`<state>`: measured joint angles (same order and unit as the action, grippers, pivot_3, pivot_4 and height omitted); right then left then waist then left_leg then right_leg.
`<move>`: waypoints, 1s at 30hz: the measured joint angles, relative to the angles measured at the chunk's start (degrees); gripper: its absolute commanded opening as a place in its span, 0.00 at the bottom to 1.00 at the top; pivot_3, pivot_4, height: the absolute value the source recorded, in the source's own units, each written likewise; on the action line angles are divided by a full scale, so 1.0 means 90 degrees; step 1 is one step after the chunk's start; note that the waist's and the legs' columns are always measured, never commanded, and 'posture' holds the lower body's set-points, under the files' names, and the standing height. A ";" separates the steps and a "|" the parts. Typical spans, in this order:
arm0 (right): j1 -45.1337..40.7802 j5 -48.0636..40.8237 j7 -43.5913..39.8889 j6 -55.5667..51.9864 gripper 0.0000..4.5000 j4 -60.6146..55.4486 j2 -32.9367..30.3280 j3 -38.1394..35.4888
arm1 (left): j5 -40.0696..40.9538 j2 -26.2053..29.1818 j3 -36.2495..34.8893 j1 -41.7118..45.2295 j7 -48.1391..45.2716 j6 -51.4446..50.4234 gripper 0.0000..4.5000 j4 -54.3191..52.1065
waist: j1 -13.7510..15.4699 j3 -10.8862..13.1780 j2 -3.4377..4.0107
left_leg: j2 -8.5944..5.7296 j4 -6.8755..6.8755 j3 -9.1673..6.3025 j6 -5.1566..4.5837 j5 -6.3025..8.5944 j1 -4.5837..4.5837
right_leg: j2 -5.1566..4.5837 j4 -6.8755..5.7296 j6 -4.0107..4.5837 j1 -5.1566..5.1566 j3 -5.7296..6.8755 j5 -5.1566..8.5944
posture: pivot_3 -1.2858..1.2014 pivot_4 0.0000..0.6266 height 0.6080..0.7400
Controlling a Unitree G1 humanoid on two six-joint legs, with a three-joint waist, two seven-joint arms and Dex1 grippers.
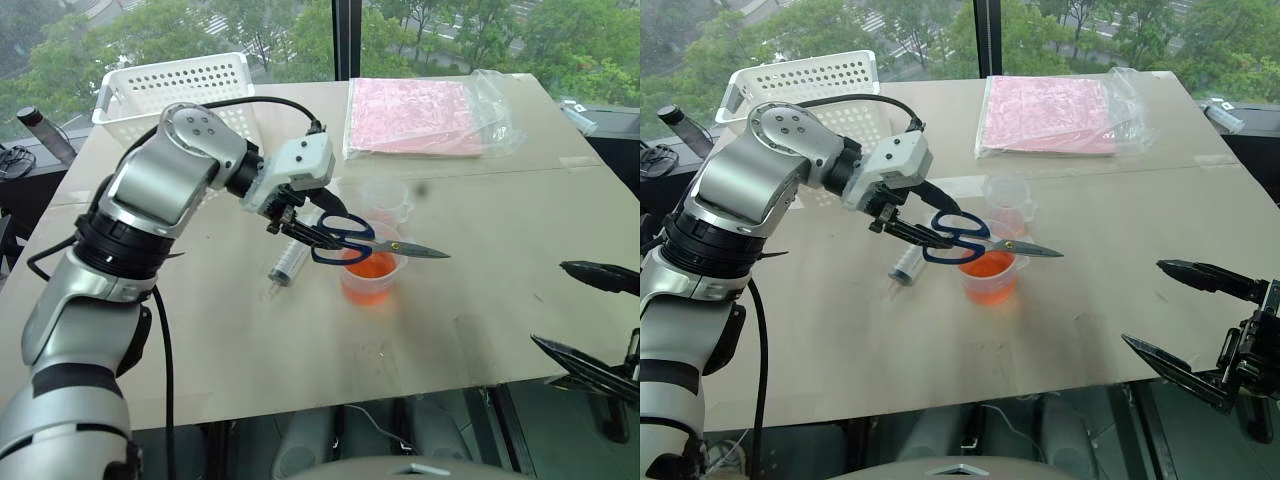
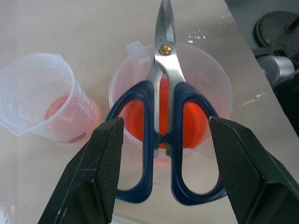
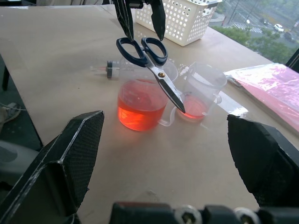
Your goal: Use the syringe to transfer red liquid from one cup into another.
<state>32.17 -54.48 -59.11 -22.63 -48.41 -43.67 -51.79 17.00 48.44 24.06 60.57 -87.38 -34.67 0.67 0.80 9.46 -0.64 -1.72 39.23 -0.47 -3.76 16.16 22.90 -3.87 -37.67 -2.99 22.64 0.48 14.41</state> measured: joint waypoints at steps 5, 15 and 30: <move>0.0006 0.0000 0.0097 0.0037 1.00 -0.0003 0.0023 0.0000 | -0.0293 -0.0136 0.0111 -0.0001 -0.0070 0.0193 0.65 0.0173 | 0.0001 0.0000 0.0000 | 0.0000 0.0001 0.0000 0.0000 0.0000 0.0000 | -0.0003 -0.0001 0.0000 -0.0001 0.0000 0.0000 | 0.52 0.24 1.00; 0.0076 -0.0113 0.0113 0.0039 1.00 -0.0056 -0.0023 -0.0045 | -0.0700 -0.0467 0.0146 0.0000 -0.0360 0.0740 0.38 0.0680 | 0.0001 0.0001 -0.0002 | 0.0000 0.0002 -0.0001 -0.0001 0.0000 0.0001 | -0.0003 -0.0001 0.0000 0.0000 0.0001 0.0000 | 0.52 0.24 1.00; 0.0002 -0.0182 0.0363 0.0044 1.00 -0.0245 -0.0045 0.0039 | 0.0131 -0.0263 -0.0996 0.0215 -0.0239 -0.0579 0.18 0.0990 | -0.0062 0.0006 -0.0006 | 0.0001 0.0002 -0.0003 -0.0001 0.0000 0.0000 | -0.0002 -0.0007 -0.0001 0.0005 0.0002 0.0001 | 0.52 0.24 1.00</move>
<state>32.19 -56.12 -55.85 -22.24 -50.61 -44.08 -51.44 18.18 46.07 15.10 62.51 -89.54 -39.88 9.57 0.25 9.51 -0.70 -1.71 39.25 -0.50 -3.77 16.16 22.90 -3.89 -37.74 -3.00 22.69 0.49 14.42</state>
